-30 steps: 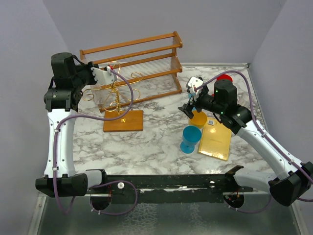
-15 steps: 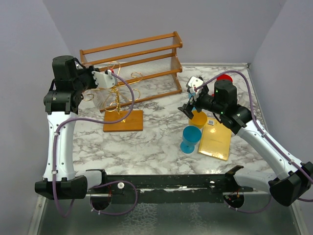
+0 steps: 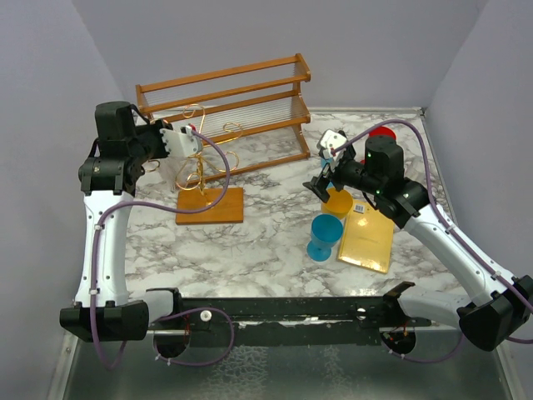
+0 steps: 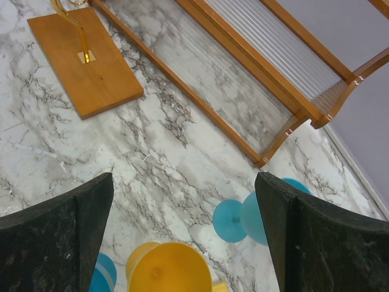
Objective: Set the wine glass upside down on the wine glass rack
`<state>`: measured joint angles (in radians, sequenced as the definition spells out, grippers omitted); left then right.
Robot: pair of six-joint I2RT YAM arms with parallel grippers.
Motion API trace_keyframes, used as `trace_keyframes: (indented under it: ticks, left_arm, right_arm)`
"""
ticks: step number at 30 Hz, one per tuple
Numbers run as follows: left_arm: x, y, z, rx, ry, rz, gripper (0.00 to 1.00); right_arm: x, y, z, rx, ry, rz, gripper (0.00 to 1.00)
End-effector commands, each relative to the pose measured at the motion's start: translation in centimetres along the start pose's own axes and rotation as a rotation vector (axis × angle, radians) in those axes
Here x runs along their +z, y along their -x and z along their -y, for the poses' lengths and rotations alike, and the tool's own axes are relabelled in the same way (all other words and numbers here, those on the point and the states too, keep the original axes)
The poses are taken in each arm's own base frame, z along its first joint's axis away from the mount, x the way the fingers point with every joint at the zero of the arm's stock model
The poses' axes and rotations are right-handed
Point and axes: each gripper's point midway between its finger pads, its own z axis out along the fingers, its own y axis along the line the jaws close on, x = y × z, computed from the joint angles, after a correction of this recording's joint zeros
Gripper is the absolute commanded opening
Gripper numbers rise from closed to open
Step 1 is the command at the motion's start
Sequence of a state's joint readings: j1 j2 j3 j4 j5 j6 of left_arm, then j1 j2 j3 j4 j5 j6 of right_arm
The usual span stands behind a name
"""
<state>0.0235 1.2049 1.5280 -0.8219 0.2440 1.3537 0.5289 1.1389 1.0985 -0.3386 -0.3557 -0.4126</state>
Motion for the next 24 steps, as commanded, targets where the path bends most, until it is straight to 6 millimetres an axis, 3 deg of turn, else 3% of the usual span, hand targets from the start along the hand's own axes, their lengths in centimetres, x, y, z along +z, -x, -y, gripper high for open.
trace_keyframes:
  ticks: [1, 24]
  left_arm:
    - [-0.73, 1.12, 0.45, -0.019, 0.001, 0.047, 0.11]
    - [-1.44, 1.34, 0.8, -0.029, -0.021, 0.047, 0.32]
  right_arm:
    - [-0.03, 0.89, 0.2, -0.002, -0.002, 0.037, 1.0]
    - [0.16, 0.43, 0.36, 0.0, -0.008, 0.027, 1.0]
